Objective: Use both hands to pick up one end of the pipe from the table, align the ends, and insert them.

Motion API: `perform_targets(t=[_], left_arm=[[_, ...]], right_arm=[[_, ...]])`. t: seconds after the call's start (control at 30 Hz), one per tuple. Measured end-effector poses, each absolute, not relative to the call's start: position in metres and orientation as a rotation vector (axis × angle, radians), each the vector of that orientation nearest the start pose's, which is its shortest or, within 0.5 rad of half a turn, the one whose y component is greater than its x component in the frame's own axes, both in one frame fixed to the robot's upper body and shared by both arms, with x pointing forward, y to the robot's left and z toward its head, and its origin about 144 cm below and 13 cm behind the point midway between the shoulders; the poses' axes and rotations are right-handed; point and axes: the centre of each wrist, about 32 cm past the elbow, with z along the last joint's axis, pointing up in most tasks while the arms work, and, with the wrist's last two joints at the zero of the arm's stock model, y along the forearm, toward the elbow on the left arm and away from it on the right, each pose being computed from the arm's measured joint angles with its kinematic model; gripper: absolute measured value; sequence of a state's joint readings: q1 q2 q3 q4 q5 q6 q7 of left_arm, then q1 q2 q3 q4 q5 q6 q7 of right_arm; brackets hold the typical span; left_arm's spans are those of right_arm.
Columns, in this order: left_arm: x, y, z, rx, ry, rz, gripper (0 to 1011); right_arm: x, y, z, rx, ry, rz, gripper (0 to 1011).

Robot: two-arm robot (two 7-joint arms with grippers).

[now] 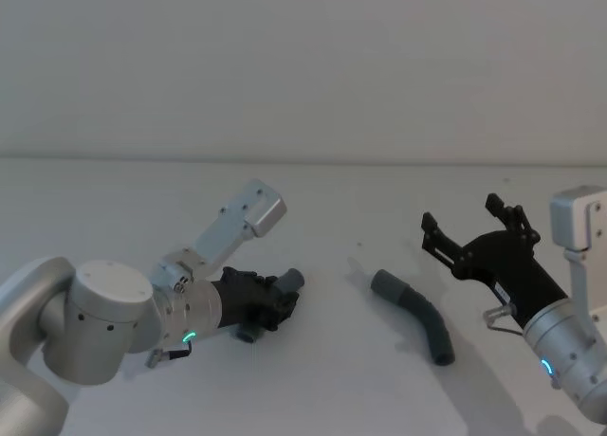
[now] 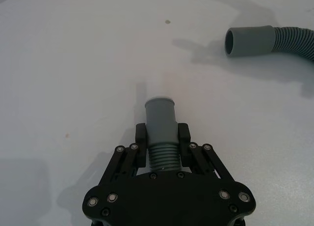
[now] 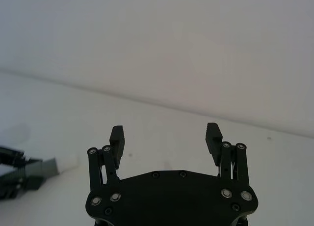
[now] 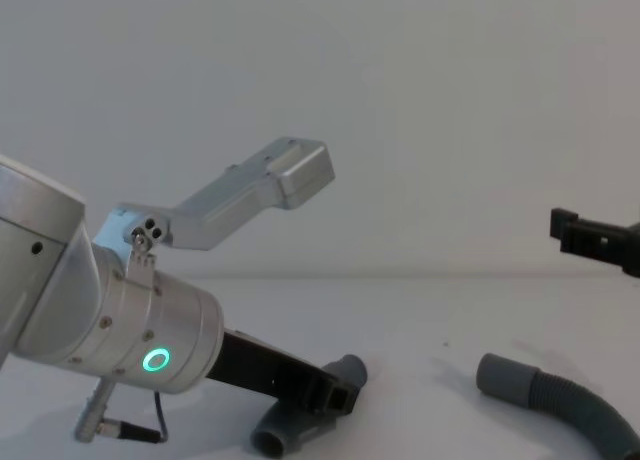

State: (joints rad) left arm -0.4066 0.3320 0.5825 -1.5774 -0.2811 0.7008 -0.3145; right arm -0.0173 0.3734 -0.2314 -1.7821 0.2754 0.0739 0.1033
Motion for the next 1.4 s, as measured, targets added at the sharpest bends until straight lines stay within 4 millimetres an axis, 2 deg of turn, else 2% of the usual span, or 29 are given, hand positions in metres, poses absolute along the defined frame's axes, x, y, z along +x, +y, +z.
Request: perform_targets(t=[0.4,0.73,1.4], left_arm=[[0.517,0.155,1.231,0.549,0.174,0.770,355],[0.517,0.155,1.231,0.550,0.175,0.770,355],[0.517,0.155,1.231,0.550,0.175,0.770,355]], right_arm=[[0.435,-0.254,1.204,-0.205,-0.074,-1.079,1006],[0.429,-0.260,1.217,-0.350,0.007,-1.015,1006],[0.432,-0.256,1.230,-0.433,0.147,-1.003,1006]])
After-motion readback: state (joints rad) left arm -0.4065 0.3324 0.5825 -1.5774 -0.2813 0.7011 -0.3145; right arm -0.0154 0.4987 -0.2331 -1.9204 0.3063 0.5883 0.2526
